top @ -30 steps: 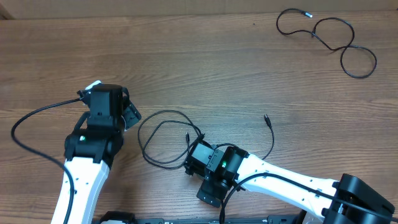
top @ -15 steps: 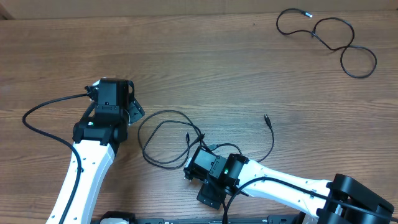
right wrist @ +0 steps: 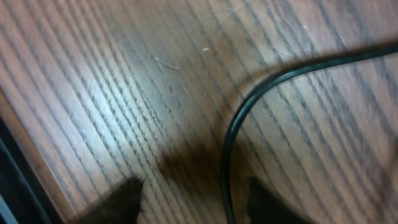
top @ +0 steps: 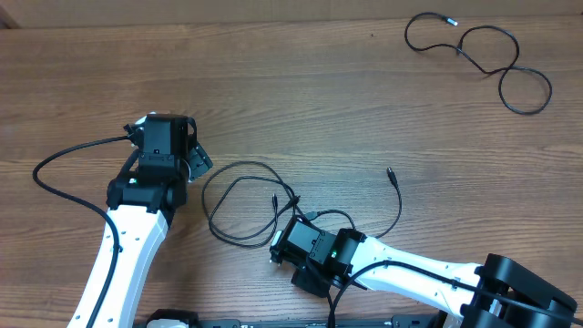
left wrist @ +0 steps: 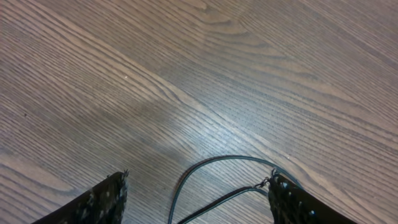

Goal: Untangle cables

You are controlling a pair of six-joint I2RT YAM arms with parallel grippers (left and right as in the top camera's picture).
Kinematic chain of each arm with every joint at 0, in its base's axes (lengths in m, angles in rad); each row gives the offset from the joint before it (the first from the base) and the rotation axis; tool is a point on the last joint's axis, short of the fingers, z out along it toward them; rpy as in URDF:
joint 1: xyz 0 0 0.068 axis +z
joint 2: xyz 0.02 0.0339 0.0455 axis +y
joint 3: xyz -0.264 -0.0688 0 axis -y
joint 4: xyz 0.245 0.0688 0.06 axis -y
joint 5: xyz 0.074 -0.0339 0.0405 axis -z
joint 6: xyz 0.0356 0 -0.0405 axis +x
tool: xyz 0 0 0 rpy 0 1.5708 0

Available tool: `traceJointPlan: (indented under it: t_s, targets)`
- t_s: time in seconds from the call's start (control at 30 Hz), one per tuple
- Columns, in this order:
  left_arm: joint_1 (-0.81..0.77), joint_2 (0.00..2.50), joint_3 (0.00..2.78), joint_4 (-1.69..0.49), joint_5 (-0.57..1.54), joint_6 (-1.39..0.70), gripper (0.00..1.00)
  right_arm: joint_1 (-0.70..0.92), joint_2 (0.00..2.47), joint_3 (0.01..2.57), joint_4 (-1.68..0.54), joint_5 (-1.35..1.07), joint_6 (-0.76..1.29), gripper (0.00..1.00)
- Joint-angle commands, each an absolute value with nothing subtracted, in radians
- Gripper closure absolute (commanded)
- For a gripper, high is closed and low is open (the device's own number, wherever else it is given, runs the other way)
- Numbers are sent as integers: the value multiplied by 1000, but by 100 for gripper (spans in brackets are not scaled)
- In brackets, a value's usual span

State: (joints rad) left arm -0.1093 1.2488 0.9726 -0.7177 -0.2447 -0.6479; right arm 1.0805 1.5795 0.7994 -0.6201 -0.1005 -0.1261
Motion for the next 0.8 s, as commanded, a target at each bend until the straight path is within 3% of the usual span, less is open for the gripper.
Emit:
traceJointPlan:
  t_s: [0.0,0.17,0.27,0.3,0.33,0.37,0.4,0.6,0.77]
  targets:
    - [-105,1250,967,-712,-262,-628,27,1079,1582,787,-606,-101,-128,29]
    - [-105,1250,967,-712,-262,-627,27,1050,1583,744,-554,-69,-128,23]
    - [-105,1250,967,-712,-262,-619,27,1028,1583,720,-532,-70,-128,28]
    - [-105,1250,967,-712,-262,-611,27,1023,1583,720,-532,-73,-128,39]
    - [-105,1250,967,-709,-262,-604,26,1019,1583,720,-530,-73,-126,72]
    - [-105,1250,967,-707,-262,-601,27,1019,1583,720,-528,-72,-120,90]
    - [-105,1250,967,-706,-262,-601,27,1019,1583,720,-525,-72,-112,96]
    - [-105,1250,968,-702,-261,-601,27,1019,1582,783,-547,-72,28,96]
    - [-105,1247,984,-699,-187,-502,29,1019,1577,995,-687,-59,60,96]
